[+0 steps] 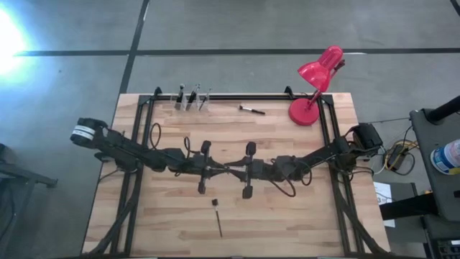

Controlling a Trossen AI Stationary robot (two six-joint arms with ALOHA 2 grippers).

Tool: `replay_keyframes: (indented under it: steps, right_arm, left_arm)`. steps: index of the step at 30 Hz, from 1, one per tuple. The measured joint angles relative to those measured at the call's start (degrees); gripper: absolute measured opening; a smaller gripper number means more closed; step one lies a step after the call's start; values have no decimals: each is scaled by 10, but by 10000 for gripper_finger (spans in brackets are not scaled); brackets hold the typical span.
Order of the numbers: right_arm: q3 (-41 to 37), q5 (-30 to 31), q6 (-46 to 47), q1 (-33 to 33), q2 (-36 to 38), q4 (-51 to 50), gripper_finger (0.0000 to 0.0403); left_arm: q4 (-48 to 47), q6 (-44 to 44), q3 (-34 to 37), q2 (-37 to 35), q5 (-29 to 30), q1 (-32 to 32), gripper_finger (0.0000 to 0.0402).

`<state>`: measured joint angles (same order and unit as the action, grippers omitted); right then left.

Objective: Put items in baskets/containers
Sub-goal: Put the black eyeshadow brush into the transparent organizer

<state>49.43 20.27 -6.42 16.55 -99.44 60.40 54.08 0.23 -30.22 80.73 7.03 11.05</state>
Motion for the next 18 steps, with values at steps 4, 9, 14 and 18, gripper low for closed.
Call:
replay_keyframes:
  steps: [4, 9, 14, 18]
  right_arm:
    - [-1, 33, 3, 1, 2, -3, 109]
    - [-7, 37, -13, 6, 26, -15, 155]
    - [-16, 37, -23, 18, 92, -156, 164]
    - [-50, 40, 7, 30, 128, -221, 133]
  left_arm:
    - [-28, 11, 5, -21, 30, -1, 15]
    - [-64, 12, 6, -32, 68, -6, 15]
    - [-94, 0, 7, -38, 87, -33, 15]
    - [-138, -21, 7, -49, 112, -93, 15]
